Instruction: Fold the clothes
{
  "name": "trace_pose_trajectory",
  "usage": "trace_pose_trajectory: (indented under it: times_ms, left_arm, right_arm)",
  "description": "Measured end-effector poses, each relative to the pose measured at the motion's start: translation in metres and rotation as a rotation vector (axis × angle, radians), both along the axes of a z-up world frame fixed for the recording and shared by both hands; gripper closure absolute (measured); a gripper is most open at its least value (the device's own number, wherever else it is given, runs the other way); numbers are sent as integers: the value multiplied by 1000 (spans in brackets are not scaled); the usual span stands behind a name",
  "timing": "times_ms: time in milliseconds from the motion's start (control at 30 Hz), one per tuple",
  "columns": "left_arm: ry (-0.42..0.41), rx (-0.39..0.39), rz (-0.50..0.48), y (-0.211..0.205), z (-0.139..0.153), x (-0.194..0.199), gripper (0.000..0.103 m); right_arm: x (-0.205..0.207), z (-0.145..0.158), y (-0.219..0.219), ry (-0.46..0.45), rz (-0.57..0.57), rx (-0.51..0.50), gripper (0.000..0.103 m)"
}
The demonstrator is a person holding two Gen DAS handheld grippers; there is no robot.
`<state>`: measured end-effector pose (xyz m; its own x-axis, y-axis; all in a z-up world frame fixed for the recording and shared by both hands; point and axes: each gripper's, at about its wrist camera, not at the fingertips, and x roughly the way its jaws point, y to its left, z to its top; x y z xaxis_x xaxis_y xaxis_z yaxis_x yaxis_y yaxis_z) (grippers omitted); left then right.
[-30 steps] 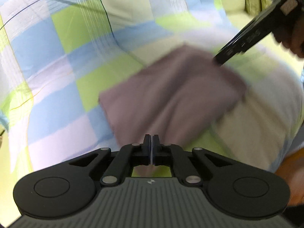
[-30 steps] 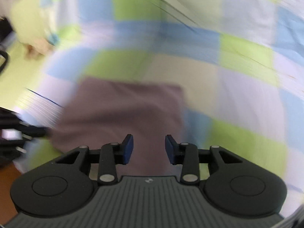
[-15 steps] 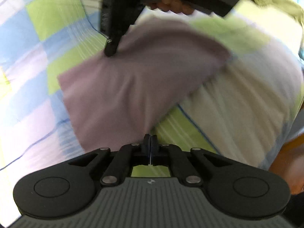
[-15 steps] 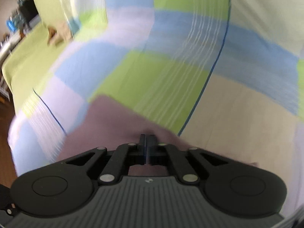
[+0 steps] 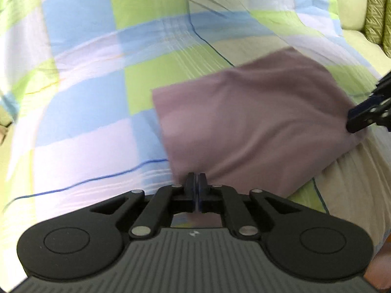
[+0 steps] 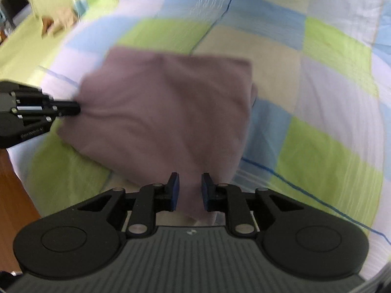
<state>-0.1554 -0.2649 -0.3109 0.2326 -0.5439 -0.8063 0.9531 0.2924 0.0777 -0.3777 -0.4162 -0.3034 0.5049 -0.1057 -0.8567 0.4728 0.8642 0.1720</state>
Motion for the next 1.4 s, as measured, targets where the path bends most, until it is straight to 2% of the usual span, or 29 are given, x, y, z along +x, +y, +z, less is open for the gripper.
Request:
trace_pose_trajectory:
  times_ms: [67,133,200,233,300,367,433,500,633,800,900,967,1067,1100,1167,1300,1367,1400]
  left_arm:
    - [14,-25,-28,-14,4,-7,99]
    - [13,7,-37,-21,-6,-11,90]
    - [15,75,3,-15,-23,-9,90]
    - [16,109,23,-12,-30,-8,90]
    - [25,158,53,-7,-24,-8,90]
    - [34,253,124,-8,-12,-7,90]
    - [47,297,190,-14,3,-7,74]
    - [63,276,211,-16,18,-9,64]
    - [72,248,221,-16,38,-14,64]
    - [93,232,241,-7,50,-23,63]
    - [82,227,228,1,60,-31,57]
    - [85,235,226,3,58,-29,57]
    - [91,260,244,11,51,-26,55]
    - [108,266,262,16,45,-21,51]
    - [143,279,299,27,33,-8,46]
    - [242,318,406,49,12,25,47]
    - [331,311,461,57,3,49,47]
    - [345,306,467,57,2,52,47]
  right_arm:
    - [4,1,-1,-47,10,-15,81]
    - [7,-8,1,-34,23,-33,78]
    - [-1,-31,6,65,30,-58,78]
    - [-6,-32,7,67,20,-60,78]
    - [-26,-30,11,82,-28,-50,78]
    - [-45,-24,17,115,-83,-62,77]
    - [-61,-10,22,75,-156,-61,77]
    - [-72,7,33,12,-243,-53,74]
    - [-75,27,53,-72,-338,-70,68]
    - [-74,48,84,-132,-382,-123,65]
    - [-78,58,95,-149,-375,-150,62]
    - [-78,60,99,-147,-361,-163,62]
    - [-72,61,111,-118,-276,-207,58]
    - [-66,59,115,-105,-230,-231,54]
    - [-44,46,128,-75,-77,-310,51]
    - [21,3,163,-55,308,-510,50]
    - [53,-20,177,-66,447,-609,49]
    - [67,-31,181,-69,496,-653,48]
